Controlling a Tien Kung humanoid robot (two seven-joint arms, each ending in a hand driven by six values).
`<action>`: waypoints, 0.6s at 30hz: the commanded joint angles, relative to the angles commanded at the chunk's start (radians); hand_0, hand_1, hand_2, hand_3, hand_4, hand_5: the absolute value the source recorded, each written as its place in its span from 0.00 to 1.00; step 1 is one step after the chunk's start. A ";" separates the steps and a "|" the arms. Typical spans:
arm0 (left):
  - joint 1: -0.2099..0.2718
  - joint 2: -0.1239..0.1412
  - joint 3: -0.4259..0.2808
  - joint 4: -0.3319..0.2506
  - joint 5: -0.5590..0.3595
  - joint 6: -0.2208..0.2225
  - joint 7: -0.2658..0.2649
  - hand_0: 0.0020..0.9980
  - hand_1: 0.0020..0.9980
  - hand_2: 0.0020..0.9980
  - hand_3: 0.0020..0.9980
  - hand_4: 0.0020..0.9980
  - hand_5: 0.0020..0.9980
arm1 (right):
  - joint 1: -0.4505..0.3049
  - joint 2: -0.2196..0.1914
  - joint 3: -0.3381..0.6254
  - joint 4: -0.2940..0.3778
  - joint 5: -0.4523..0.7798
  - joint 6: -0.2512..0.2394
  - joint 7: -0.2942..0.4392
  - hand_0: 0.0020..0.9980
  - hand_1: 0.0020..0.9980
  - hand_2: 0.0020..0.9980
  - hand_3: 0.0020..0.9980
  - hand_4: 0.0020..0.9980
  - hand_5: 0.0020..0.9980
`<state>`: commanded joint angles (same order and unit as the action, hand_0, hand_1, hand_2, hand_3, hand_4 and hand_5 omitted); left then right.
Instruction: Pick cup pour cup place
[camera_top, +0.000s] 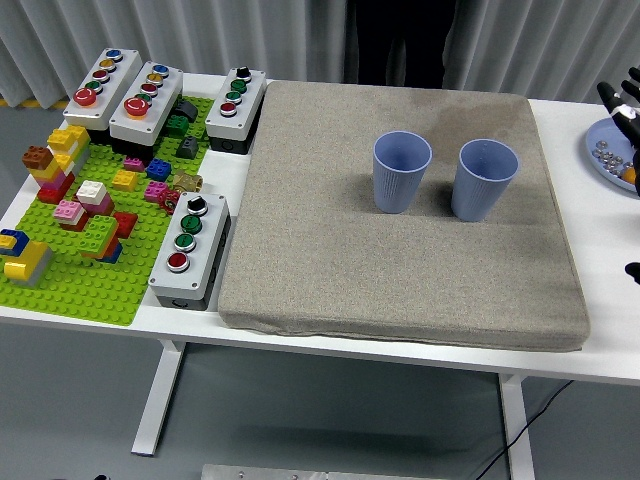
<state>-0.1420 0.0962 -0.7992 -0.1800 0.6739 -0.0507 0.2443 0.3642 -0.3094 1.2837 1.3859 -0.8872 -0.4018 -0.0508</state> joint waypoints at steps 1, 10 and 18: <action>0.001 0.000 0.000 0.000 0.001 0.000 0.000 0.76 0.78 0.84 0.72 0.50 1.00 | -0.016 0.005 -0.001 0.009 -0.005 -0.003 0.001 0.94 0.84 0.90 0.86 0.90 0.46; -0.006 -0.004 0.003 0.000 0.007 -0.004 -0.001 0.76 0.78 0.84 0.72 0.50 1.00 | -0.130 0.032 -0.072 0.050 -0.028 -0.030 0.016 0.94 0.84 0.90 0.86 0.90 0.46; -0.008 -0.007 0.005 0.000 0.012 -0.006 0.001 0.76 0.78 0.83 0.72 0.50 1.00 | -0.143 0.033 -0.117 0.055 -0.037 -0.034 0.019 0.93 0.84 0.91 0.86 0.89 0.46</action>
<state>-0.1500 0.0895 -0.7937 -0.1800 0.6858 -0.0562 0.2451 0.2212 -0.2762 1.1668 1.4410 -0.9242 -0.4361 -0.0314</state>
